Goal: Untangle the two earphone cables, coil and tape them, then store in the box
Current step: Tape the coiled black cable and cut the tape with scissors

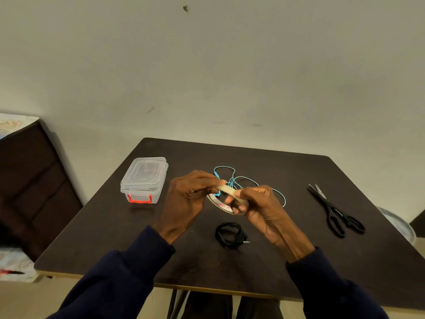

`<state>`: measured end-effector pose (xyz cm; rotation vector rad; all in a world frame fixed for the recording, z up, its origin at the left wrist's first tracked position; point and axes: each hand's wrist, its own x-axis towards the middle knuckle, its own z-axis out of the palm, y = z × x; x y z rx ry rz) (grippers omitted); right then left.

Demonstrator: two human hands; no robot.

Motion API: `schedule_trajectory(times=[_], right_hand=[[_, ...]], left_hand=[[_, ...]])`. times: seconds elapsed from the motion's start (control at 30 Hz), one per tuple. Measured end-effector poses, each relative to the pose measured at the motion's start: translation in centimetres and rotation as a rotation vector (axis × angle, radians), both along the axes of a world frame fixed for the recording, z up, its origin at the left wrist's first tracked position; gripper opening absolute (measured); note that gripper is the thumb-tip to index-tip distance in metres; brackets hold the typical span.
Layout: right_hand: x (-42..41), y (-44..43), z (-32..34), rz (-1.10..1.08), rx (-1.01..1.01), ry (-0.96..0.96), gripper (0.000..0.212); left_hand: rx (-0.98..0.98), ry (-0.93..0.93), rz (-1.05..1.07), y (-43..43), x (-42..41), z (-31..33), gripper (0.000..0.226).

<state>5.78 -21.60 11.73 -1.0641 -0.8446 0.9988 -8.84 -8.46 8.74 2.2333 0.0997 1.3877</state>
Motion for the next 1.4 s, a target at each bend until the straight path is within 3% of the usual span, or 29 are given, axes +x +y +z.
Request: schedule_trajectory(times=[0.27,0.43,0.53,0.73,0.9,1.13,1.4], right_hand=[[-0.4,-0.1,0.5,-0.03,-0.005,-0.021,0.022],[-0.5,0.0,0.2,-0.091,-0.061,-0.021,0.036],[-0.9,0.4,-0.3,-0.138,-0.056,-0.01,0.022],[-0.2,0.0,0.4,0.039,-0.014,0.098,0.017],[0.1,-0.1,-0.3,0.052,-0.003,0.083,0.021],[-0.7,0.4,-0.8,-0.017,-0.017,-0.002,0.023],[-1.1,0.7,-1.0,-0.083,-0.068,0.081,0.033]], left_hand=[[0.024,-0.018,0.049,-0.4,0.0,0.0,0.024],[0.069,0.023,0.062,-0.7,-0.1,-0.4,0.027],[0.016,0.021,0.062,-0.5,0.2,-0.4,0.03],[-0.09,-0.026,0.007,-0.2,0.4,0.8,0.034],[-0.116,-0.015,-0.047,0.1,0.3,0.3,0.03],[0.004,0.025,0.043,0.1,-0.1,-0.5,0.029],[0.124,0.04,0.122,-0.1,-0.3,-0.4,0.026]])
